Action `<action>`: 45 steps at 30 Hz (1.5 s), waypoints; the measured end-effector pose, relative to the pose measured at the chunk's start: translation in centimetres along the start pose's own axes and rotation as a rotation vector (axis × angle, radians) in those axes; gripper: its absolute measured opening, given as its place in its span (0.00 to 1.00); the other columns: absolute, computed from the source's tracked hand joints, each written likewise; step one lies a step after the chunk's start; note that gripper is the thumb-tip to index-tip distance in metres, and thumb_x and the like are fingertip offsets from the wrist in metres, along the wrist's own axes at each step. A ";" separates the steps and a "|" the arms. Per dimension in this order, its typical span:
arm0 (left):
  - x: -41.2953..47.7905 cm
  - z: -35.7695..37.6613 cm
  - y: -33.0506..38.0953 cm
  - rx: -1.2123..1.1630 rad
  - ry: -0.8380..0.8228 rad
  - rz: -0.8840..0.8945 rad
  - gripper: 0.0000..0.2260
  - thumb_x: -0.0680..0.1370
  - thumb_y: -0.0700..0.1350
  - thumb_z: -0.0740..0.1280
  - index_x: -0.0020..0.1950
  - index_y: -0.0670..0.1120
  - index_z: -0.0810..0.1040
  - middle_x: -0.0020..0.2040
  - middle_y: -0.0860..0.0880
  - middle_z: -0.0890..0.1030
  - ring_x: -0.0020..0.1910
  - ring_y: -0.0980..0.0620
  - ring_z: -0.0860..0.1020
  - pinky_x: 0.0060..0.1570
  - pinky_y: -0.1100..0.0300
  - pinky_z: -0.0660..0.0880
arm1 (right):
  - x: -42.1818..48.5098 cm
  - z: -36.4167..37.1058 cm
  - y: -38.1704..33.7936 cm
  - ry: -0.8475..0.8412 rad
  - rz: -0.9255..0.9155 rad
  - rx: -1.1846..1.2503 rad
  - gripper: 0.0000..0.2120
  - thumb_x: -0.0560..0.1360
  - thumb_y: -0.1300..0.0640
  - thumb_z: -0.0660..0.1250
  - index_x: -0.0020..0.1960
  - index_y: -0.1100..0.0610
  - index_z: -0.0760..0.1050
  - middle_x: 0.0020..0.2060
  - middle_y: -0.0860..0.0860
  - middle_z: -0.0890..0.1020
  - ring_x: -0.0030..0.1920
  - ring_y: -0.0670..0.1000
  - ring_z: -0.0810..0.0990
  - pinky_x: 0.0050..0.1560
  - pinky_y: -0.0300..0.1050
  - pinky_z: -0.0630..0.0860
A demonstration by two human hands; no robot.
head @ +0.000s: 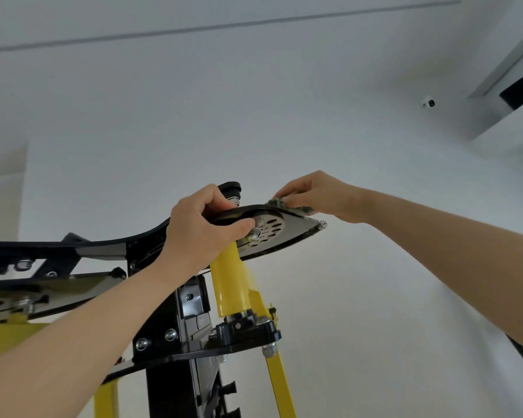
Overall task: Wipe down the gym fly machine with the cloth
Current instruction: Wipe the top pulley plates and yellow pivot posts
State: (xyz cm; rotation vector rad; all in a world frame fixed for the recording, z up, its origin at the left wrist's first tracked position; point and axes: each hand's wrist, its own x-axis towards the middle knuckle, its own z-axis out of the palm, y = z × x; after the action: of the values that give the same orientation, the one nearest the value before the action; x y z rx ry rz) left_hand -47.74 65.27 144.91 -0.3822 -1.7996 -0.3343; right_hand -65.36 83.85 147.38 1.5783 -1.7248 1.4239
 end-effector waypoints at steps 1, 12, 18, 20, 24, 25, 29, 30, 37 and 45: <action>-0.1 0.0 0.1 0.007 -0.001 0.002 0.13 0.67 0.44 0.82 0.42 0.45 0.79 0.37 0.56 0.83 0.36 0.58 0.81 0.36 0.64 0.76 | 0.0 -0.2 0.7 0.025 0.032 -0.011 0.07 0.79 0.58 0.69 0.55 0.55 0.85 0.50 0.53 0.87 0.51 0.51 0.84 0.56 0.48 0.80; -1.6 0.1 -0.1 0.065 0.039 0.128 0.15 0.66 0.40 0.81 0.48 0.46 0.79 0.44 0.55 0.83 0.44 0.62 0.81 0.42 0.73 0.74 | -0.2 0.7 0.7 0.196 -0.012 -0.084 0.05 0.75 0.58 0.72 0.47 0.50 0.86 0.42 0.46 0.87 0.49 0.47 0.84 0.49 0.40 0.80; -2.1 0.0 -0.4 0.075 0.050 0.154 0.17 0.67 0.39 0.80 0.52 0.48 0.80 0.48 0.55 0.83 0.48 0.63 0.82 0.45 0.74 0.74 | -1.1 -0.5 2.0 0.224 0.039 -0.105 0.13 0.76 0.60 0.70 0.58 0.51 0.83 0.47 0.51 0.85 0.40 0.47 0.83 0.37 0.34 0.78; -2.3 -0.2 -0.4 0.085 0.041 0.170 0.19 0.67 0.39 0.80 0.54 0.48 0.80 0.50 0.55 0.83 0.49 0.63 0.81 0.46 0.74 0.74 | -1.3 -1.4 3.2 0.215 0.128 -0.158 0.17 0.76 0.61 0.70 0.63 0.50 0.80 0.50 0.54 0.83 0.42 0.49 0.82 0.40 0.38 0.80; -2.3 -0.6 -0.2 0.138 0.004 0.224 0.21 0.67 0.40 0.80 0.57 0.51 0.80 0.53 0.55 0.82 0.53 0.61 0.80 0.51 0.74 0.73 | -1.5 -2.0 5.0 0.265 0.303 -0.161 0.13 0.77 0.60 0.69 0.60 0.52 0.80 0.53 0.56 0.81 0.46 0.54 0.84 0.41 0.45 0.83; -2.3 -0.7 -0.2 0.145 -0.003 0.226 0.22 0.67 0.40 0.80 0.58 0.52 0.80 0.53 0.54 0.82 0.54 0.61 0.80 0.52 0.74 0.73 | -1.5 -1.8 5.2 0.292 0.339 -0.137 0.11 0.77 0.60 0.69 0.59 0.53 0.81 0.53 0.56 0.81 0.46 0.54 0.84 0.39 0.45 0.84; -2.3 -1.0 0.0 0.140 -0.035 0.219 0.23 0.67 0.43 0.81 0.59 0.56 0.79 0.54 0.56 0.81 0.55 0.62 0.79 0.53 0.74 0.72 | -1.4 -0.9 5.3 0.399 0.450 -0.001 0.05 0.77 0.62 0.69 0.51 0.56 0.79 0.50 0.57 0.79 0.45 0.56 0.84 0.32 0.45 0.83; -2.3 -1.1 0.0 0.140 -0.040 0.216 0.23 0.67 0.43 0.81 0.59 0.57 0.79 0.54 0.56 0.81 0.55 0.62 0.79 0.52 0.75 0.72 | -1.4 -0.6 5.2 0.424 0.464 0.026 0.04 0.77 0.64 0.68 0.49 0.56 0.78 0.49 0.57 0.79 0.43 0.56 0.83 0.30 0.45 0.83; -2.4 -1.1 0.3 0.135 -0.067 0.203 0.23 0.65 0.51 0.76 0.60 0.57 0.78 0.54 0.55 0.80 0.55 0.61 0.78 0.52 0.76 0.70 | -1.9 2.3 3.5 0.517 0.566 0.388 0.04 0.77 0.66 0.68 0.47 0.58 0.76 0.37 0.56 0.82 0.33 0.55 0.85 0.42 0.55 0.84; -2.6 -0.8 0.1 0.126 -0.040 0.180 0.23 0.65 0.50 0.75 0.60 0.57 0.79 0.53 0.55 0.79 0.55 0.60 0.78 0.54 0.71 0.71 | -3.1 3.8 2.5 0.410 0.672 0.903 0.08 0.79 0.64 0.68 0.57 0.59 0.77 0.48 0.60 0.82 0.33 0.59 0.86 0.35 0.52 0.85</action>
State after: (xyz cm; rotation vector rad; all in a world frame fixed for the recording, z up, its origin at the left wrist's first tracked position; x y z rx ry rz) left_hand -46.39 64.85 142.56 -0.4603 -1.7993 -0.0872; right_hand -65.54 81.71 142.32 0.8774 -1.4727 2.9073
